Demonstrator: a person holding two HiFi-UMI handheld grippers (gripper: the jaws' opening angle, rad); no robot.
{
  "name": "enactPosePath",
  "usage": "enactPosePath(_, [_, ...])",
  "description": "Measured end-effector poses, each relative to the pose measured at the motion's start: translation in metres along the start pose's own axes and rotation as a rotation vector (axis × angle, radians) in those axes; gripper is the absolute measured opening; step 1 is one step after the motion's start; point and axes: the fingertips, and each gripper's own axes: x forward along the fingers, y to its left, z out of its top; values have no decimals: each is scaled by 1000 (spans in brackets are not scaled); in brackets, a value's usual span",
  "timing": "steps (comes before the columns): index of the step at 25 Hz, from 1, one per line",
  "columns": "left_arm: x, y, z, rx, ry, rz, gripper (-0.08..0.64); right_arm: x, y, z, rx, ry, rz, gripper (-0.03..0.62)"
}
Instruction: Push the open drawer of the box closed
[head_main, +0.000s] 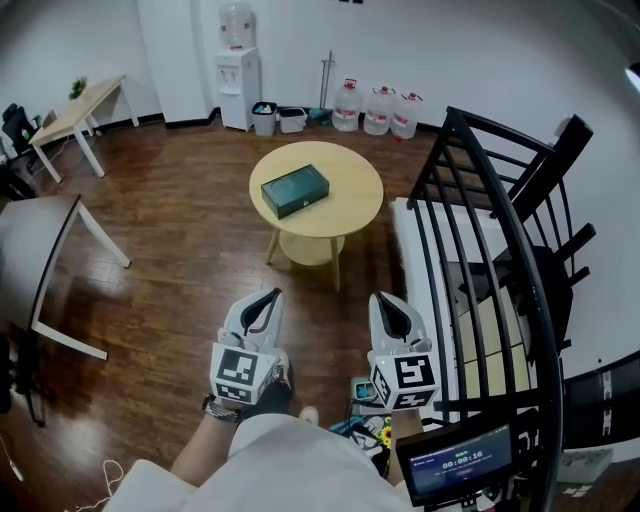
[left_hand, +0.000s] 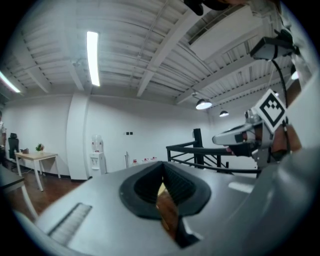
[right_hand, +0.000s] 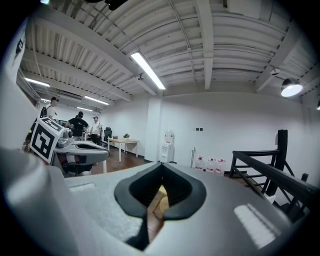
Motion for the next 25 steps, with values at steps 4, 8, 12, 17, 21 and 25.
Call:
enactPosePath(4, [-18,-14,7,-5,-11,0,6,-22,11,1,-16,-1,7,3])
enactPosePath(8, [-27,-21,6,-22,-18,-21,6,-38,23,-3,-28,12,-8,3])
enactPosePath(12, [-30,-26,5,-35,-12,-60,6,-50,28,-1,-34,36,-41,3])
enactPosePath(17, [-34,-31,14,-2,-21,-93,6,-57,30,6,-22,20,-67,3])
enactPosePath(21, [-38,-24,15,4,-16,-94,6,-56,36,10,-12,11,-73,3])
enactPosePath(25, [-41,-24,13,8,-10,-98,6,-52,39,7,-2,27,-62,3])
